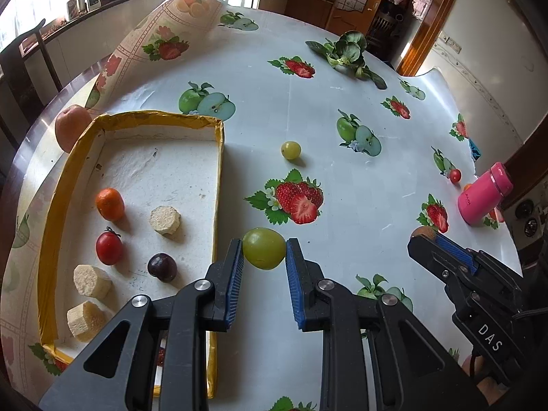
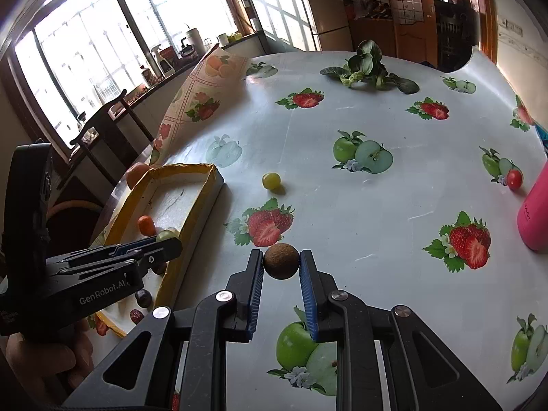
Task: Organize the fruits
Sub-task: 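Carry the grape with the left tool while the right tool carries the nut over the tray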
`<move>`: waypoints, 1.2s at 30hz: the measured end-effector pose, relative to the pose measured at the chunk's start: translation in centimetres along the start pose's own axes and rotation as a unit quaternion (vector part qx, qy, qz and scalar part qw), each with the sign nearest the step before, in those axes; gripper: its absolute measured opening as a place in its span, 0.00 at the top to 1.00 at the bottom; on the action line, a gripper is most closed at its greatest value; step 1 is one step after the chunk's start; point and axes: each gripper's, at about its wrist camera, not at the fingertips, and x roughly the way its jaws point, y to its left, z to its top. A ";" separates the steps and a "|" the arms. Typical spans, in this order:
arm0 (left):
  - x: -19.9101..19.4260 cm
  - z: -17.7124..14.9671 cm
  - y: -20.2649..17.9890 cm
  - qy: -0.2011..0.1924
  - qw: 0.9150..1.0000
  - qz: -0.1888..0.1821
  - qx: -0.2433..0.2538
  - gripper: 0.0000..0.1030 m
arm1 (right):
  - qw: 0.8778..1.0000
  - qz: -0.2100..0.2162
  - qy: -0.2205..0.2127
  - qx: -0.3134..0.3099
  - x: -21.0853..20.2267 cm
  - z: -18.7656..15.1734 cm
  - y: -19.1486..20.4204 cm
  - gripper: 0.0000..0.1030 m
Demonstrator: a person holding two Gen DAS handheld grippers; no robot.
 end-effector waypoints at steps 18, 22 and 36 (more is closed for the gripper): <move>-1.9 -0.9 5.3 -0.008 0.999 0.031 -0.026 0.78 | 0.999 0.019 0.001 -0.043 0.5 0.5 5.9 0.79; -2.0 -0.8 6.0 -0.008 0.999 0.035 -0.028 0.78 | 0.999 0.022 0.003 -0.046 0.9 0.7 6.4 0.79; -1.7 -0.8 7.9 -0.003 0.998 0.047 -0.038 0.78 | 0.998 0.031 0.011 -0.059 2.0 0.9 7.9 0.79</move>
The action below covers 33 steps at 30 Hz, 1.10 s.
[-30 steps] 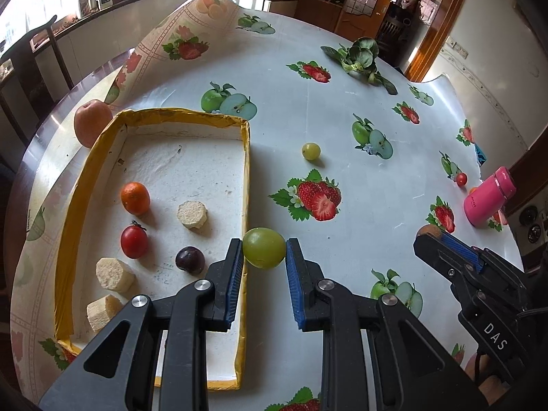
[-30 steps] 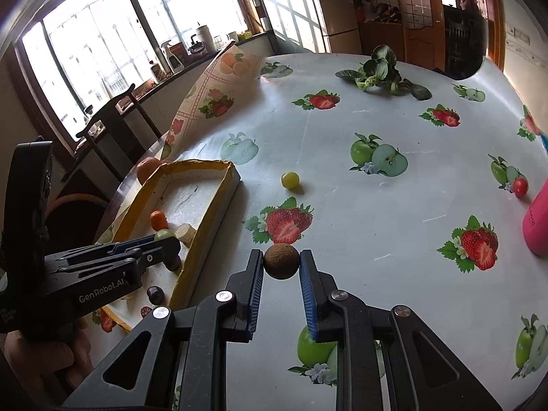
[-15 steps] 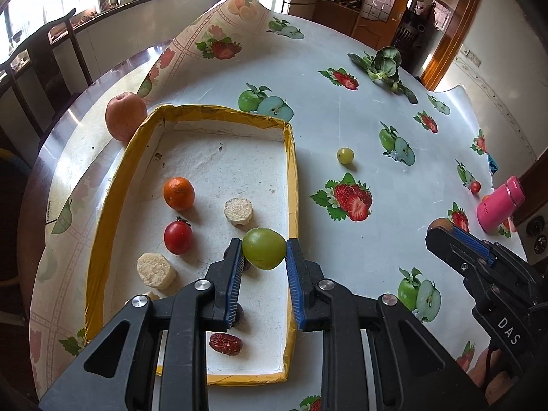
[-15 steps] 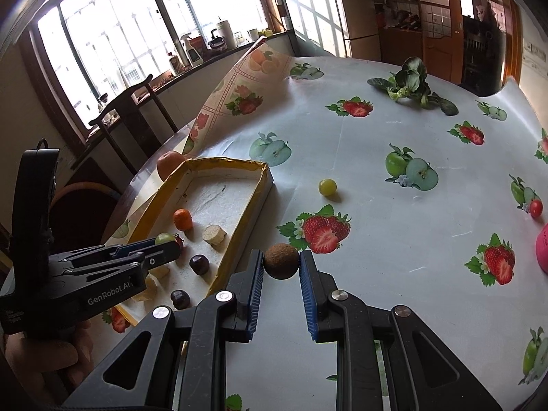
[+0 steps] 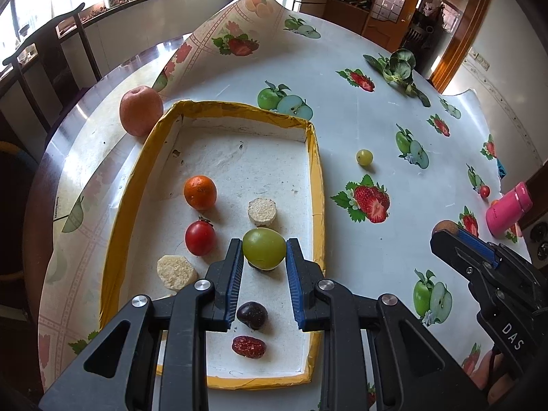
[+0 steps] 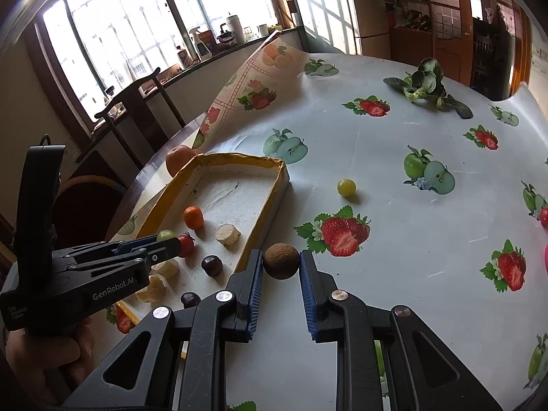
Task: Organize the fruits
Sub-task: 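Carry the grape with the left tool while the right tool carries the nut over the tray, then open the right tool to drop the nut while the left tool drops the grape in the tray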
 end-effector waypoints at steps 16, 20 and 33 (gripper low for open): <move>2.0 0.6 2.7 0.018 0.999 0.007 -0.027 0.78 | 1.000 0.018 0.018 -0.014 3.2 1.0 1.6 0.79; 3.1 2.3 3.9 0.020 0.999 0.007 -0.043 0.78 | 0.999 0.026 0.025 -0.021 5.5 2.2 2.2 0.79; 8.4 8.3 5.8 0.031 0.998 0.029 -0.048 0.78 | 0.995 0.041 0.067 -0.065 15.0 6.0 5.4 0.79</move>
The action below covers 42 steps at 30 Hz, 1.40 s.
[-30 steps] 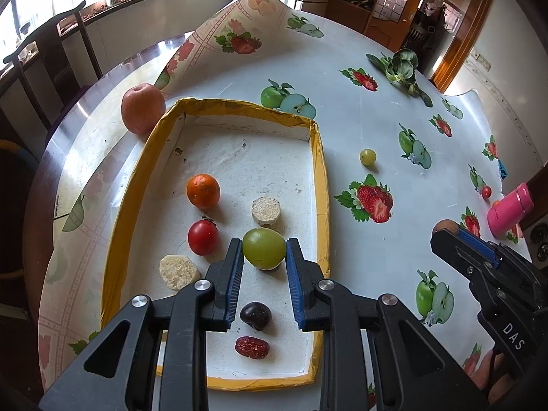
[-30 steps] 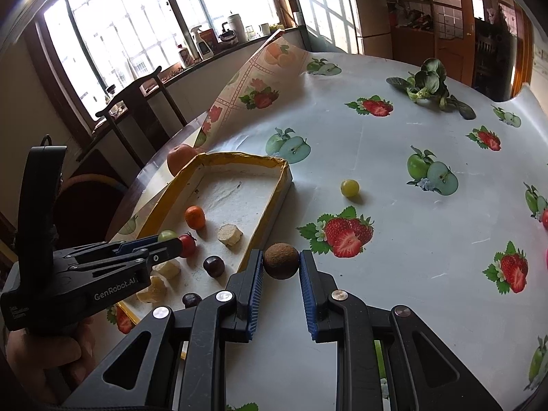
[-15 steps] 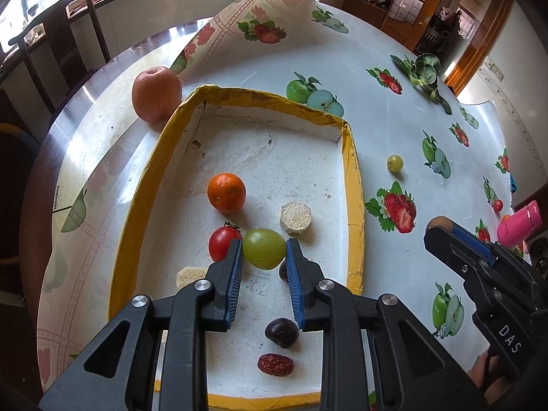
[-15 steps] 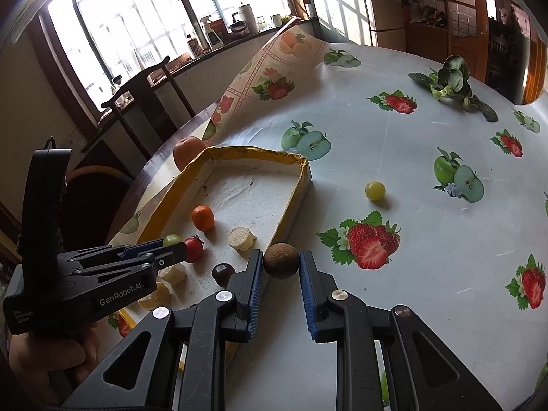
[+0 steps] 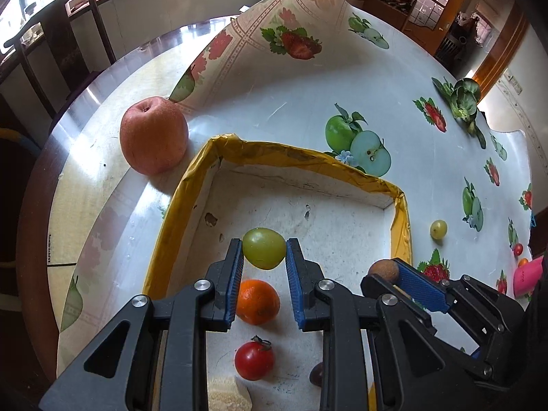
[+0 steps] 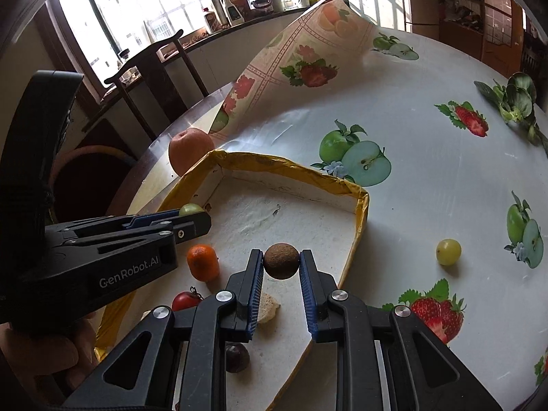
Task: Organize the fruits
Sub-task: 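Open the right tool to drop the nut while the left tool drops the grape in the tray, then move both open tools toward the last green grape and red cherry tomato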
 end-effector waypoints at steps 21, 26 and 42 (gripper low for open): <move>1.9 -0.7 -0.6 0.022 1.000 0.022 -0.002 0.77 | 1.000 0.012 0.016 -0.018 2.0 -0.3 0.1 0.65; -0.1 -0.5 -1.9 0.004 1.000 0.002 0.001 0.77 | 1.000 0.016 -0.007 -0.002 -1.6 -0.8 -1.7 0.65; -2.9 -1.5 -13.4 -0.011 0.995 -0.058 0.082 0.57 | 0.995 -0.058 -0.035 0.074 -10.7 -4.0 -12.8 0.64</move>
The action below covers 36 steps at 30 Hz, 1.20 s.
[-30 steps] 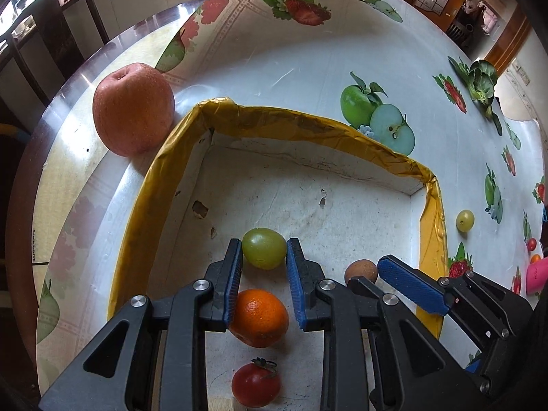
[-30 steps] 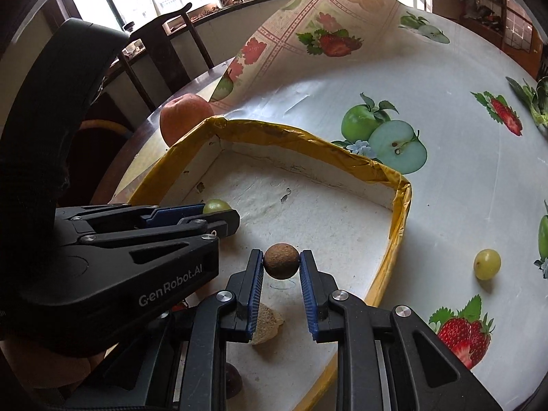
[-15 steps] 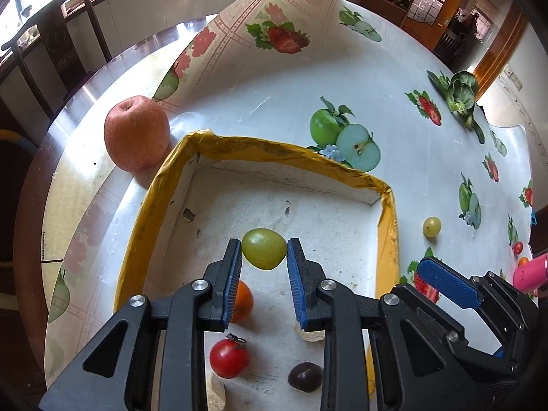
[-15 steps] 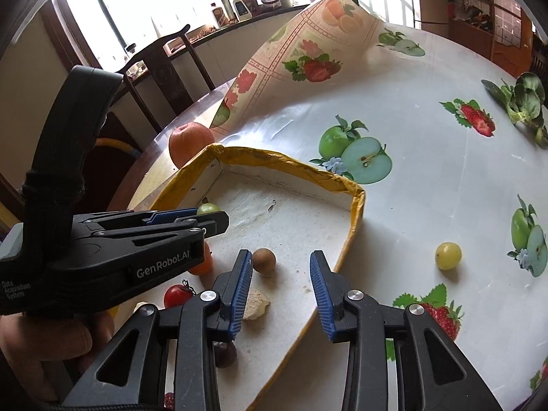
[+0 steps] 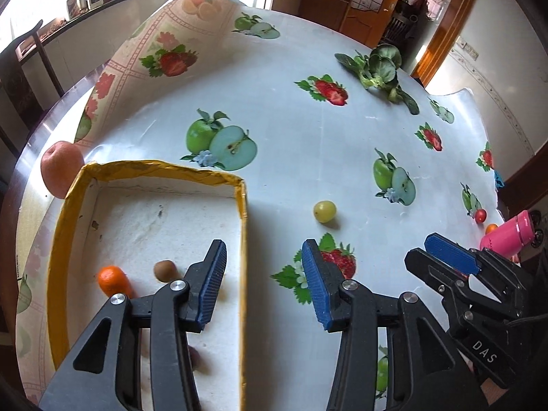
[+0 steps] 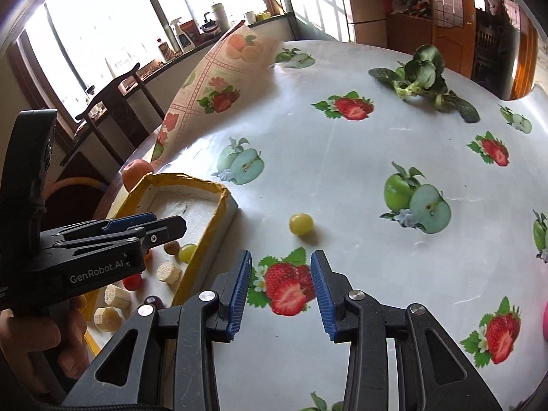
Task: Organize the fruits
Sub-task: 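Move both open tools toward the last green grape and red cherry tomato, then grasp the red cherry tomato with the right tool while the left tool grasps the green grape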
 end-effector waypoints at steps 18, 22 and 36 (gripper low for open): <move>8.8 2.0 -5.9 0.075 0.996 -0.032 0.024 0.57 | 0.909 -0.286 0.296 -0.069 1.5 5.6 -22.0 0.43; 9.7 2.2 -6.0 0.079 0.996 -0.036 0.023 0.57 | 0.869 -0.311 0.377 -0.085 4.0 4.2 -24.9 0.43; 10.6 3.1 -5.2 0.083 0.995 -0.051 0.023 0.57 | 0.804 -0.318 0.485 -0.135 7.2 1.9 -29.0 0.68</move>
